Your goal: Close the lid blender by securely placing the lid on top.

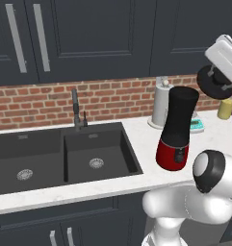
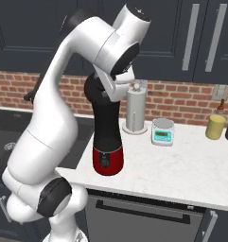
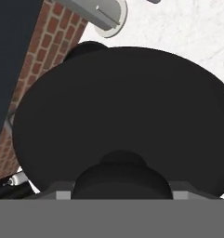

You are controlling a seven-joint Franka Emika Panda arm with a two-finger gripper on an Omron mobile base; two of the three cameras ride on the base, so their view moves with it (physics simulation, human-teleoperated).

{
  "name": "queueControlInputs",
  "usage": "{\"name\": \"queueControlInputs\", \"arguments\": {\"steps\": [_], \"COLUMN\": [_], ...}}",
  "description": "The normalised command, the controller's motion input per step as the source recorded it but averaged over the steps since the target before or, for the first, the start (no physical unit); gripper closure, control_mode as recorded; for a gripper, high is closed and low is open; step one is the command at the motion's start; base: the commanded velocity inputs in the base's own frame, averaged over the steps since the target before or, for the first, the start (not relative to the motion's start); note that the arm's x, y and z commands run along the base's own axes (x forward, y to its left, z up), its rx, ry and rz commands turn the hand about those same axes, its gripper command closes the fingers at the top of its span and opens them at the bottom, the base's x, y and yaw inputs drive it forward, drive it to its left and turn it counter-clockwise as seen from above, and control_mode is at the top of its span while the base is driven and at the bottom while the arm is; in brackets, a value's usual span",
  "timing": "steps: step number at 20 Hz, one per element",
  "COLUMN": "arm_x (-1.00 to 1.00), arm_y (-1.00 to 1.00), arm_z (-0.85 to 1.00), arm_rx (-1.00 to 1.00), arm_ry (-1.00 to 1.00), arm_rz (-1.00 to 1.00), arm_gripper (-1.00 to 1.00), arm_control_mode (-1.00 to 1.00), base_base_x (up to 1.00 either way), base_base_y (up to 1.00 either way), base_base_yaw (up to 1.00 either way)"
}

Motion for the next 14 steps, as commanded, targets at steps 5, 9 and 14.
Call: {"name": "queueControlInputs", "arguments": {"steps": [5,9,14], "arm_x": [0.26,0.36,0.35], "arm_y": [0.28,0.21,0.30], "arm_z": [0.00,0.00,0.00], "arm_rx": [0.00,0.00,0.00], "arm_ry": [0.00,0.02,0.08], "arm_rz": [0.00,0.00,0.00], "arm_gripper": [1.00,1.00,1.00], "arm_control_mode": [-1.00,-1.00,-1.00], "base_base_x": [0.00,0.00,0.00], "base_base_y": [0.00,0.00,0.00], "base_base_yaw": [0.00,0.00,0.00]}}
